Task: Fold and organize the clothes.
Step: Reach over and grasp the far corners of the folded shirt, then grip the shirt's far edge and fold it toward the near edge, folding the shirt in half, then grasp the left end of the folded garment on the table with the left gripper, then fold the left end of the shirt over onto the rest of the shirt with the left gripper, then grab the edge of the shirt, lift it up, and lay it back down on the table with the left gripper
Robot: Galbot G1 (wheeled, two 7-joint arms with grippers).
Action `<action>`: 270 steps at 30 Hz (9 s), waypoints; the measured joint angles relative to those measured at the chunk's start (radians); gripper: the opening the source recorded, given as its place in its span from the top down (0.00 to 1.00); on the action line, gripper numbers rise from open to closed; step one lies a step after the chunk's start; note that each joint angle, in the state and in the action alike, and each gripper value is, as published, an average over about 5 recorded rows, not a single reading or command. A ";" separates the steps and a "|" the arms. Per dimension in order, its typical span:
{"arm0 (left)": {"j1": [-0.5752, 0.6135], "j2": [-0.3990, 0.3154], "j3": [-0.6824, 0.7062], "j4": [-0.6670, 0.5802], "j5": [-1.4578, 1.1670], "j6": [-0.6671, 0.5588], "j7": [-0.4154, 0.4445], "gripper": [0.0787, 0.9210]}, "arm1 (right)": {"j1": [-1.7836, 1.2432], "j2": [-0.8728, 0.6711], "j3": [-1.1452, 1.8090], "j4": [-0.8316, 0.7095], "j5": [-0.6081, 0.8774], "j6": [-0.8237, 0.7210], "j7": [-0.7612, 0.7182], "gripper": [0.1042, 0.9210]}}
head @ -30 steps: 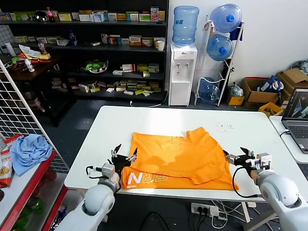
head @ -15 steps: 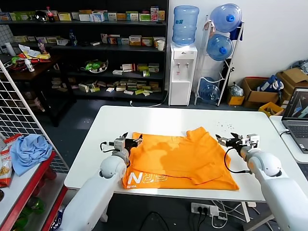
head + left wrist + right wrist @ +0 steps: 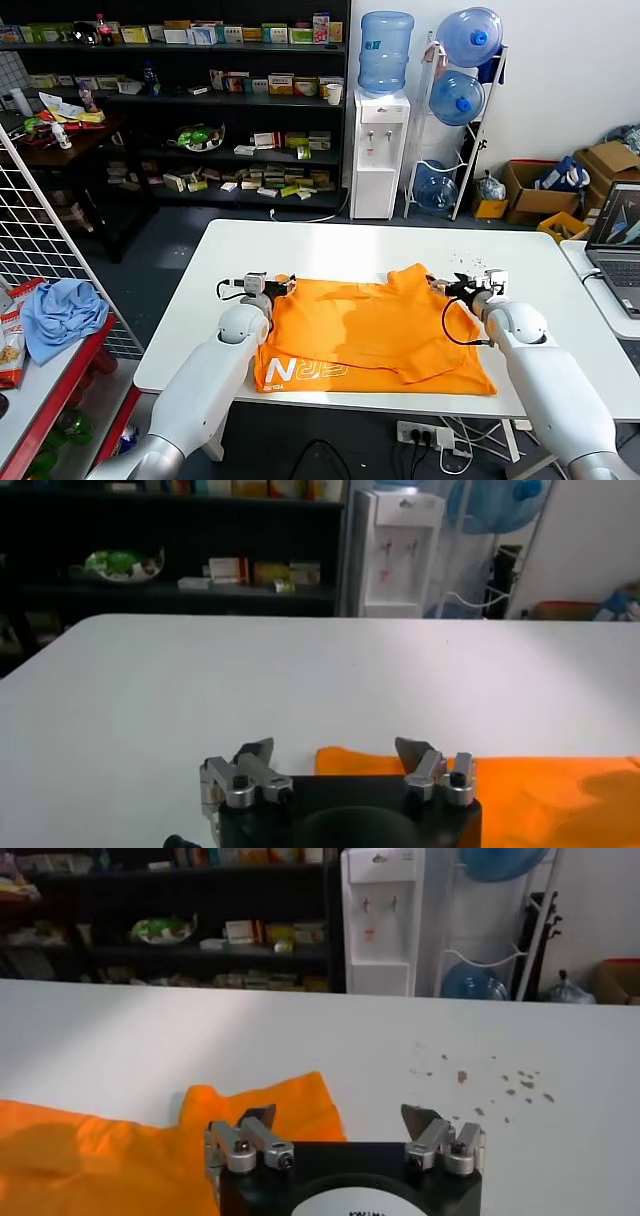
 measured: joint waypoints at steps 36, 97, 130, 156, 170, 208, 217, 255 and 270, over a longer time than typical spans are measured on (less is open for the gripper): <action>0.099 0.056 0.017 -0.109 0.005 -0.014 0.000 0.98 | -0.014 0.034 -0.008 0.010 0.013 0.003 0.070 0.98; 0.743 0.276 -0.128 -0.836 -0.007 -0.038 -0.125 0.27 | -0.802 -0.214 0.143 0.904 -0.010 -0.151 0.372 0.24; 0.691 0.272 -0.117 -0.777 -0.200 0.057 -0.118 0.88 | -0.818 -0.217 0.150 0.939 0.012 -0.159 0.384 0.12; 0.543 0.478 -0.300 -0.602 -0.206 0.041 -0.077 0.96 | -0.766 -0.176 0.143 0.877 -0.087 -0.009 0.409 0.12; 0.534 0.428 -0.206 -0.782 -0.243 0.061 -0.138 0.96 | -0.760 -0.144 0.155 0.837 -0.148 0.087 0.429 0.12; 0.410 0.071 0.190 -0.760 -0.254 -0.007 -0.214 0.54 | -0.728 -0.118 0.162 0.798 -0.178 0.119 0.438 0.12; 0.431 0.103 0.165 -0.775 -0.248 -0.064 -0.161 0.23 | -0.729 -0.128 0.163 0.802 -0.171 0.116 0.437 0.12; 0.419 0.303 -0.088 -0.553 -0.398 0.131 0.077 0.12 | -0.755 -0.147 0.167 0.789 -0.160 0.113 0.406 0.12; 0.431 0.291 -0.092 -0.556 -0.413 0.159 0.107 0.45 | -0.743 -0.150 0.164 0.785 -0.152 0.109 0.406 0.12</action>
